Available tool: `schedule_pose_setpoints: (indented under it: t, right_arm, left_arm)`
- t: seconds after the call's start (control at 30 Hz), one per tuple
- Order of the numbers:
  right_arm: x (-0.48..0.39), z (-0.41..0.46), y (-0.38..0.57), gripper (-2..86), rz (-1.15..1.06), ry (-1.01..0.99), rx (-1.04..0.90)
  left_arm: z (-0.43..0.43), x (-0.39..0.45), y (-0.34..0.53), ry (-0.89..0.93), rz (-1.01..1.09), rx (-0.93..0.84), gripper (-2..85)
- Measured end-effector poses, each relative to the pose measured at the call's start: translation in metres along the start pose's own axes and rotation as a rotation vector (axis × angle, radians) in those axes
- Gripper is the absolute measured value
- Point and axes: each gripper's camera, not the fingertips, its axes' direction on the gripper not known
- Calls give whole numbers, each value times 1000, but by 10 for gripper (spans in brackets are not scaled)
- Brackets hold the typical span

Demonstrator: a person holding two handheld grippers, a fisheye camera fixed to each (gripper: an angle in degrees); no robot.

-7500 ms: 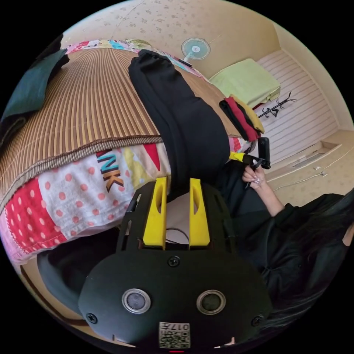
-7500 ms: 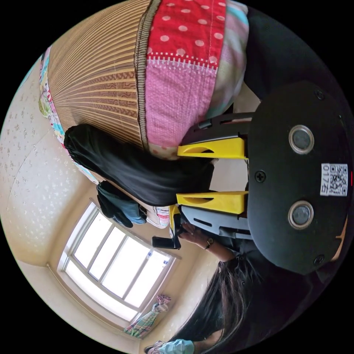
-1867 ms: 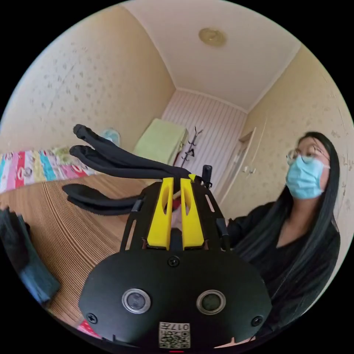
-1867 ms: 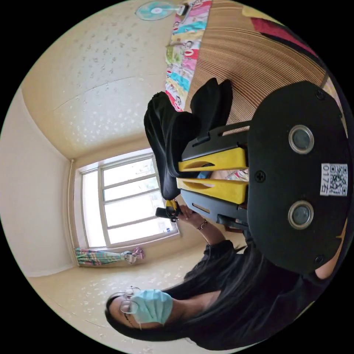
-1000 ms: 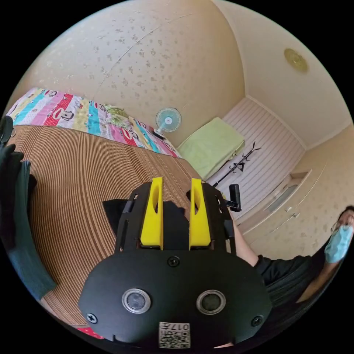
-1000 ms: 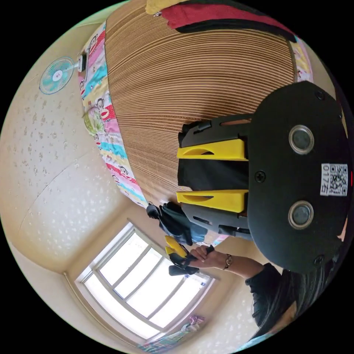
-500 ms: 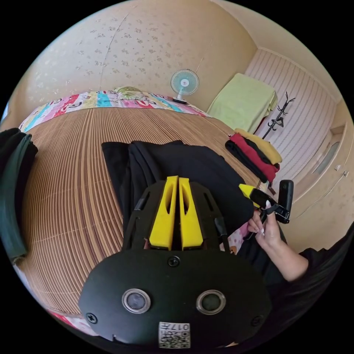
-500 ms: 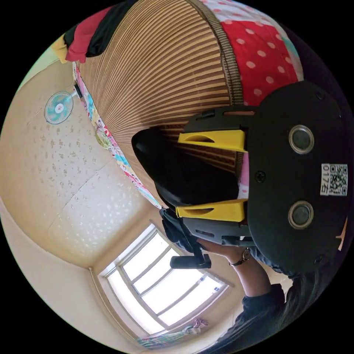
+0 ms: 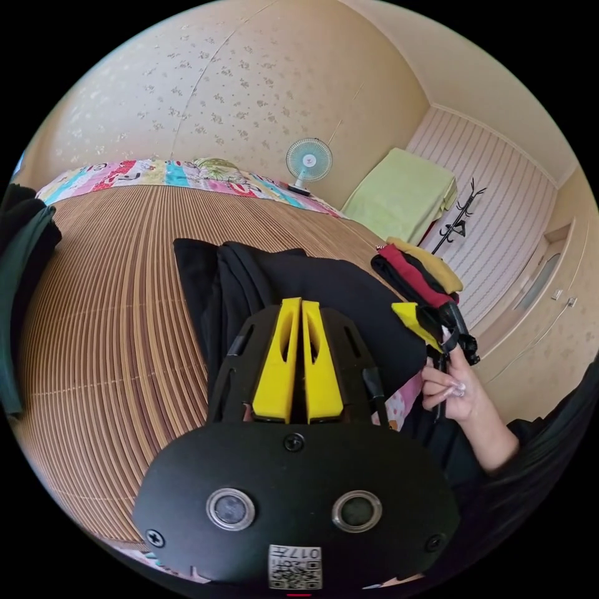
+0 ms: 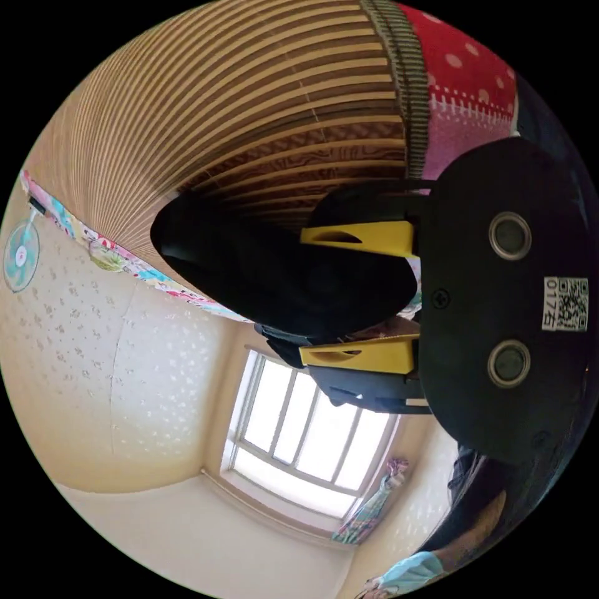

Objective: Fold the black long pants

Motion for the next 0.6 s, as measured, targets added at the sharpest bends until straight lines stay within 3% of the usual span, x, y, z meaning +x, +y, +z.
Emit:
schedule_pose_setpoints:
  t: [0.23,0.43,0.53,0.6]
  right_arm:
    - [32,-9,-65,192,87,61,-160]
    - [72,-49,-65,141,146,-119,-152]
    - [92,-67,-38,122,189,-316,-117]
    - [101,-74,-15,113,205,-461,-79]
  left_arm:
    - [-31,-38,-3,69,-110,60,-10]
    - [-75,-29,-8,-34,-66,59,-10]
    - [-135,-36,1,49,-172,109,-10]
    - [-205,-48,26,136,-244,266,-10]
